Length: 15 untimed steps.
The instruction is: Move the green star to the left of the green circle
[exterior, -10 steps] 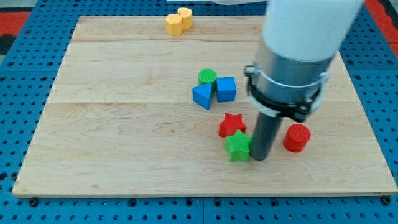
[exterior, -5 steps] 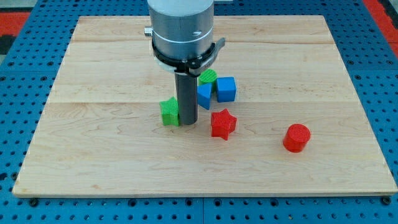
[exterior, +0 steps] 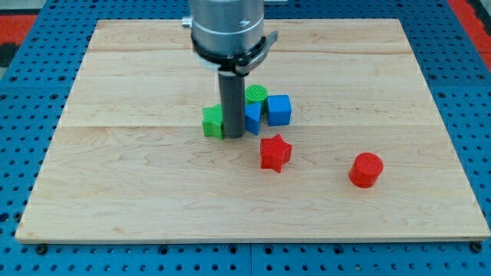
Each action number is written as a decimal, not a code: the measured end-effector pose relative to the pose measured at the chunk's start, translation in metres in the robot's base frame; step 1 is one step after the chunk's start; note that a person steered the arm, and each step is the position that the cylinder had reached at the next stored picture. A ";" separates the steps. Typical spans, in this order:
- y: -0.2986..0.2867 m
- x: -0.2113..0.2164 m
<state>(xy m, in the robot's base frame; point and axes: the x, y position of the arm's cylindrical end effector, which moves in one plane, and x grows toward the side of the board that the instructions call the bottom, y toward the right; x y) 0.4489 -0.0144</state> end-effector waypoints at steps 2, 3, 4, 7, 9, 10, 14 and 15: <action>0.005 -0.035; 0.005 -0.049; 0.005 -0.057; -0.044 0.035; -0.029 0.087; -0.062 0.104; -0.166 0.020; -0.108 -0.014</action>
<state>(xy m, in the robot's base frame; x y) 0.4353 -0.1223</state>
